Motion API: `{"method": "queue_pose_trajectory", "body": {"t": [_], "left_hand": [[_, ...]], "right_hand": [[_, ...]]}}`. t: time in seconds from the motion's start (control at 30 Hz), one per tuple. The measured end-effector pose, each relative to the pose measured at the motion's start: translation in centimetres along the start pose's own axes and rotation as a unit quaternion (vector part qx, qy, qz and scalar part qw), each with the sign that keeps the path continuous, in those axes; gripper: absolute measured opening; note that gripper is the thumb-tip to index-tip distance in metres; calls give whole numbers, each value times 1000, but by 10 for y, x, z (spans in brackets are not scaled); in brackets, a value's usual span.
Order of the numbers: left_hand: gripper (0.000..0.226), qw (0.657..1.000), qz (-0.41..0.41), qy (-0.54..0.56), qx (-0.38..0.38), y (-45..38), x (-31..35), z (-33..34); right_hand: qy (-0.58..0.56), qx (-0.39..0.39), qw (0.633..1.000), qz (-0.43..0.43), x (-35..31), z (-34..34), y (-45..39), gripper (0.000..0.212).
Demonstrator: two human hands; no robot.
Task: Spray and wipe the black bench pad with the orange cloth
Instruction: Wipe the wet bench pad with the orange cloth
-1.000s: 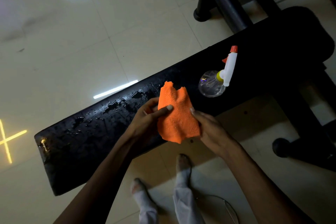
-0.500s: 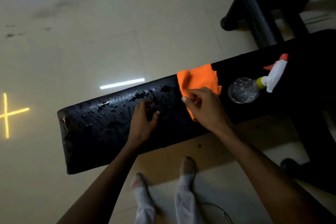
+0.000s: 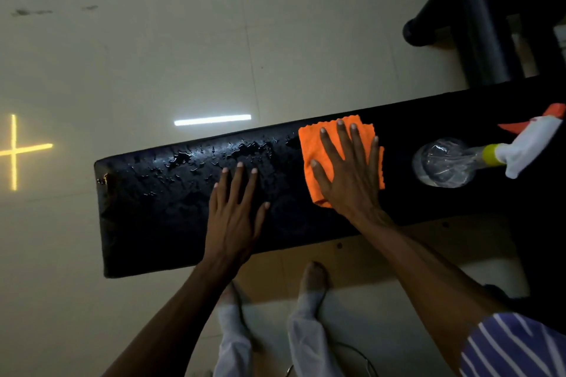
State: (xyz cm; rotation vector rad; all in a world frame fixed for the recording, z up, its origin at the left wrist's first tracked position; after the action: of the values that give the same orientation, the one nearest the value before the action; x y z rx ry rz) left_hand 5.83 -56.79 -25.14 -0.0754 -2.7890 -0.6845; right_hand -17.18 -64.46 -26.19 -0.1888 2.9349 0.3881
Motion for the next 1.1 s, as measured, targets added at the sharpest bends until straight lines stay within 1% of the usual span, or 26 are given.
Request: {"method": "queue_pose_trajectory", "body": {"t": [0.13,0.23,0.27,0.33,0.4,0.47,0.5,0.57,0.63,0.7,0.73,0.77,0.87,0.9,0.97,1.03,1.1], "left_hand": [[68,1000,3,-2,16,-1,-4,5],[67,1000,3,-2,19,-1,-6,9],[67,1000,4,-2,18,-1,-5,9],[66,1000,4,-2,17,-1,-4,8],[67,1000,5,3,10,-1,-4,6],[67,1000,10,5,7,0,-5,4],[66,1000,11,5,6,2,-6,4],[66,1000,16,6,5,5,-11,4],[65,1000,24,1,11,8,-16,4],[64,999,31,-5,14,10,-23,5],[64,999,35,-9,16,11,-26,5],[63,999,38,-13,21,12,-28,4],[62,999,32,-13,26,15,-39,0],[62,999,27,-12,25,17,-43,-2],[61,999,17,-15,23,20,-52,-5],[62,999,17,-18,20,22,-58,-7],[65,999,23,-28,13,22,-61,-4]], "right_hand": [[2,34,999,34,1,-4,-20,64],[-30,53,994,89,-10,-5,-30,61],[-40,56,993,94,-16,-4,-31,61],[-36,51,996,61,-30,-1,-25,60],[-16,27,999,-14,-38,4,-13,60],[7,7,998,-66,-29,4,-3,60],[15,0,997,-73,-22,2,-3,61],[11,1,999,-46,-9,-3,-10,61],[-10,17,999,27,-8,-8,-27,60],[-37,33,994,101,-20,-9,-46,59],[-48,35,992,114,-32,-7,-53,59],[-52,31,993,100,-49,-5,-58,58],[-33,7,999,-31,-97,6,-44,59],[-21,-2,997,-70,-101,9,-33,59],[9,-24,994,-110,-87,11,-13,60],[34,-26,994,-101,-60,4,-10,61],[28,-10,999,-44,-45,-3,-25,60]]}}
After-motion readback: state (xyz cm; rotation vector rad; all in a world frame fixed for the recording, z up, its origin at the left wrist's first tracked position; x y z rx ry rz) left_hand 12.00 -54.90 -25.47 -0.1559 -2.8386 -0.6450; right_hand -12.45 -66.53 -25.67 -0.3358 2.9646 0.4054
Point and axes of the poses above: each hand's wrist, its own y-axis away from the middle knuckle, its own z-axis out of the palm, x = y × z, the point moved 8 cm from there along -y, towards the middle knuckle, and after that the axes turned 9 degrees about -x, right-handed, at the moved point
